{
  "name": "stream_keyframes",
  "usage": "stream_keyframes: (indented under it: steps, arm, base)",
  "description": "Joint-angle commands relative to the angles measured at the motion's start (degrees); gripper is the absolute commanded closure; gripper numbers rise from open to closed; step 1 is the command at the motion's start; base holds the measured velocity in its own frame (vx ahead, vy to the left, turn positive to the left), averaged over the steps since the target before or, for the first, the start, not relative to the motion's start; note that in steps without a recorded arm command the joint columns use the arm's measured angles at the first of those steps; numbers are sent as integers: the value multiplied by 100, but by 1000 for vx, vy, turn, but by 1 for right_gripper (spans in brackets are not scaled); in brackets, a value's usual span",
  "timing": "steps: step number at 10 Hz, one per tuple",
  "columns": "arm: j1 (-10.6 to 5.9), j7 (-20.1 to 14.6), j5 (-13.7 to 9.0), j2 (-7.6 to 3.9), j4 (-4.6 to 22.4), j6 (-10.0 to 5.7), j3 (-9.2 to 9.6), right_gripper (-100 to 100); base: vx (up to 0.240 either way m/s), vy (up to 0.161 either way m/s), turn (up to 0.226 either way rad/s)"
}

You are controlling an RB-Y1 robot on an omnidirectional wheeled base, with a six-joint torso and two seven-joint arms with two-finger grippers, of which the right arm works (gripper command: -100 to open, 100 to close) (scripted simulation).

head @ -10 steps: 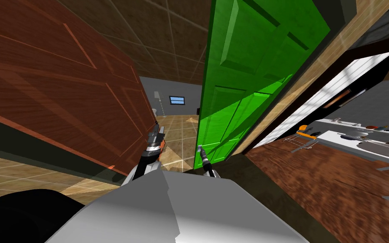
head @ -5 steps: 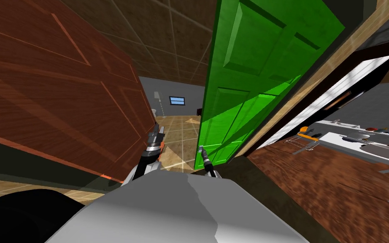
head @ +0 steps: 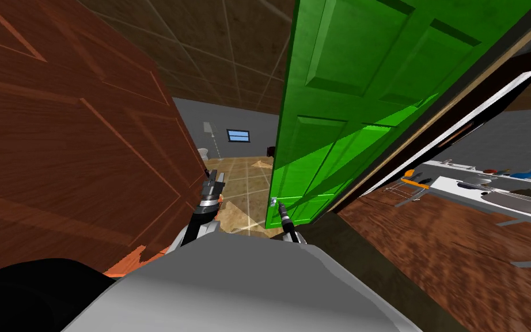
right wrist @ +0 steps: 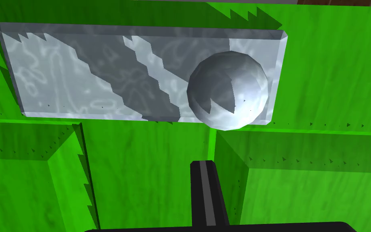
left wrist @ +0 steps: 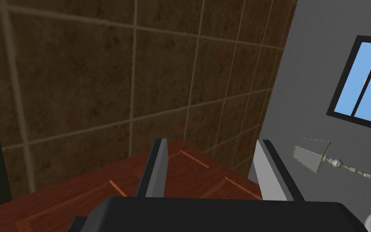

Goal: Push the door open

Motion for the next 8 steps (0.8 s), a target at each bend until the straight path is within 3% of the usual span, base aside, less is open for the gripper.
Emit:
stream_keyframes:
  steps: [1,4,7,8]
  arm:
    - [45,-27,4,-19,-88,59,24,-100]
    - [52,-72,-25,28,-142,97,34,-100]
    - [58,-110,-48,185,-188,130,43,-100]
    - [40,-95,-46,148,-144,104,36,-100]
  base:
    - [-188,10,-11]
    - [-206,6,-34]
    - [-203,23,-37]
    - [-95,-7,-4]
